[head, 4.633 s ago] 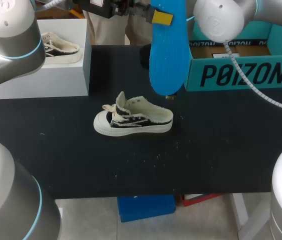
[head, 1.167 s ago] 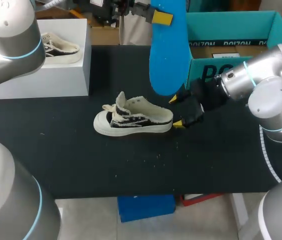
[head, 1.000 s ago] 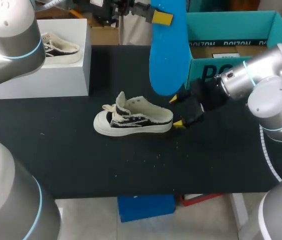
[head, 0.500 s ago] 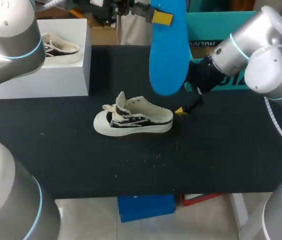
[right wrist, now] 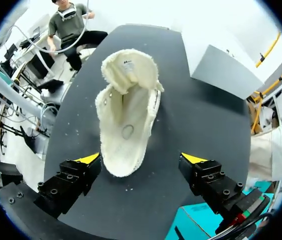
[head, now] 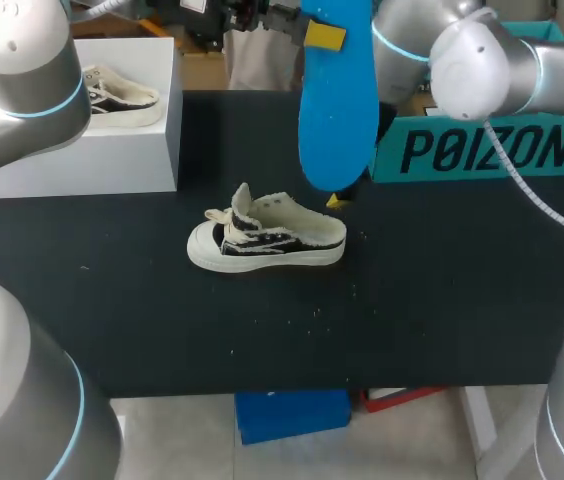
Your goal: Take the shoe out of the shoebox, open the shoe tongue, remove and reinsert the insole, then place the shoe into the shoebox
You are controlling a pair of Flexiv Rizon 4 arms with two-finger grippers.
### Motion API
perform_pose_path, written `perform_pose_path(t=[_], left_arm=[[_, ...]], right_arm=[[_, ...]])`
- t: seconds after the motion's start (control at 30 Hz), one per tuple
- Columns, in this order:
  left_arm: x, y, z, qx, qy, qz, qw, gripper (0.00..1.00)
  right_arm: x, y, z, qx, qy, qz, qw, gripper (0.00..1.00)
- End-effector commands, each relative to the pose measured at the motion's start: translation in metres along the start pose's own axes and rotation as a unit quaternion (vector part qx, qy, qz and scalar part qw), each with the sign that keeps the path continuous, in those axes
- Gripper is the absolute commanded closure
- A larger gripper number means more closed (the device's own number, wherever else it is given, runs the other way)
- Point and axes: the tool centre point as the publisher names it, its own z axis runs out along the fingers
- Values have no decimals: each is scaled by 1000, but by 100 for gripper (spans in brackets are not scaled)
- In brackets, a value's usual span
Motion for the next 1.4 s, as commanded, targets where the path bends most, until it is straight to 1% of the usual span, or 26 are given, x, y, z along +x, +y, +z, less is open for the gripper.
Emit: perform_pose_path(t=[0.03,0.5,0.63,0.9,1.03,1.27,1.3,1.33,1.37,1.4], left_arm=[[0,1,1,0,-1,0,1000,100],[0,1,1,0,-1,0,1000,100],[0,1,1,0,-1,0,1000,100],[0,1,1,0,-1,0,1000,100],[0,1,1,0,-1,0,1000,100],[0,1,1,0,-1,0,1000,100],[0,1,1,0,-1,0,1000,100],[0,1,1,0,-1,0,1000,100],[0,1,1,0,-1,0,1000,100],[0,1,1,0,-1,0,1000,100]], right_arm=[[-5,17,6,150,11,2,989,0],[-15,44,36,164,10,-4,986,0],[-15,44,46,164,9,-3,986,0],[-8,48,69,155,9,10,988,0],[-3,48,84,144,9,20,989,0],[0,52,101,129,9,29,991,0],[0,52,102,129,9,29,991,4],[0,51,103,129,9,30,991,57],[-1,52,103,130,9,30,991,73],[-1,52,104,131,8,30,991,99]])
